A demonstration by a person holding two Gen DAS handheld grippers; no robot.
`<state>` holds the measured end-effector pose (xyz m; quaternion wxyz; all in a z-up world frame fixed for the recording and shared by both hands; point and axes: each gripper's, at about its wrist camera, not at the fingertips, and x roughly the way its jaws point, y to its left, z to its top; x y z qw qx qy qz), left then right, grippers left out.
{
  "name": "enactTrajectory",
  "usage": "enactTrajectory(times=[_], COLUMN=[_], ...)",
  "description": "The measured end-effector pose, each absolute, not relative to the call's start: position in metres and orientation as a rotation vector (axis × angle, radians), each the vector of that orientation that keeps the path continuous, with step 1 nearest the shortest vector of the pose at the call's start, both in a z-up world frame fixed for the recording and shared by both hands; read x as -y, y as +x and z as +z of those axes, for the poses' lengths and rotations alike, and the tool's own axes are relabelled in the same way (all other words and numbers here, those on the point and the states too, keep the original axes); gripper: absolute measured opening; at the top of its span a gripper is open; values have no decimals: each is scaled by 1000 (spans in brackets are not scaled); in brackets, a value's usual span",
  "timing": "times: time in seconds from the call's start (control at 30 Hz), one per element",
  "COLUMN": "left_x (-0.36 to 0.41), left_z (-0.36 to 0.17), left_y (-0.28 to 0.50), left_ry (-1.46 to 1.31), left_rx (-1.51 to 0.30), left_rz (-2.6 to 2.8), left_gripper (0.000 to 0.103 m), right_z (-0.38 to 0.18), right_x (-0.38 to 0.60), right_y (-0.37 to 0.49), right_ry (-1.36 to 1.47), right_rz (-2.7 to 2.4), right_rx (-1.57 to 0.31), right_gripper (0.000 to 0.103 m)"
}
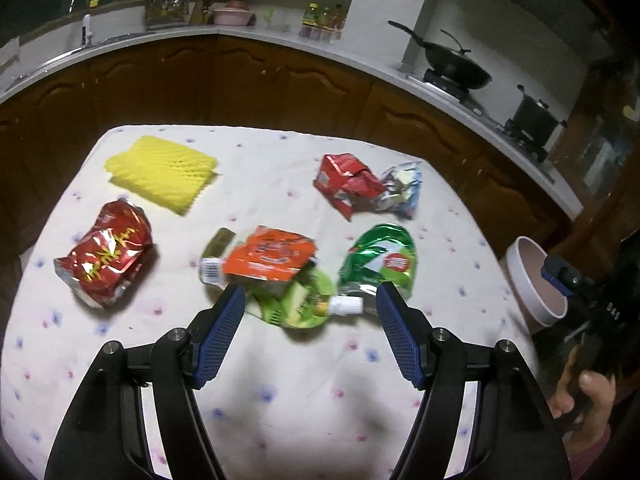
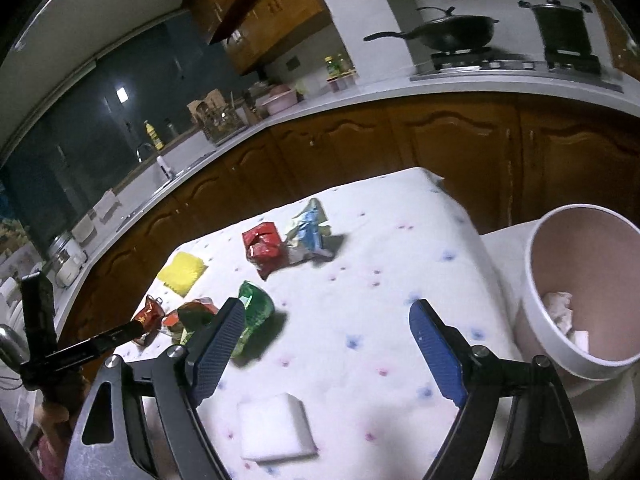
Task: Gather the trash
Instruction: 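Move both tools back over the table toward the snack wrappers, then grasp the orange wrapper with the left tool while the right tool grasps the blue-silver wrapper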
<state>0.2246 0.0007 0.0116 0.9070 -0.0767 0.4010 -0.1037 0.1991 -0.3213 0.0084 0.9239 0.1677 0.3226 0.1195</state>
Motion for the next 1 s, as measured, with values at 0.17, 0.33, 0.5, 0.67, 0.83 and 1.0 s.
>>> enactTrajectory(times=[0.17,0.33,0.5,0.67,0.83,1.0], left_x=[0,11,18,23,22,18], left_z=[10,3,-2,-11,-21,-23], left_y=[236,252,269,284,295,303], left_ry=[-98,-2,65,98,103,84], left_rx=[-842,-865,-871,-897,-927,-931], left_rz=[-206,-199,-194,-208,-214,-239], left_gripper=[69,69,69,58,38,12], right_z=[6,6,6,-1,-12,-27], right_x=[307,296,285,275,265,259], right_y=[213,227,250,283,321,356], right_ry=[338,332,320,300,288,297], right_rz=[270,294,310,311,312,308], right_rx=[-677,-684,-690,-712,-744,-781], right_gripper=[86,86,85,85,84,78])
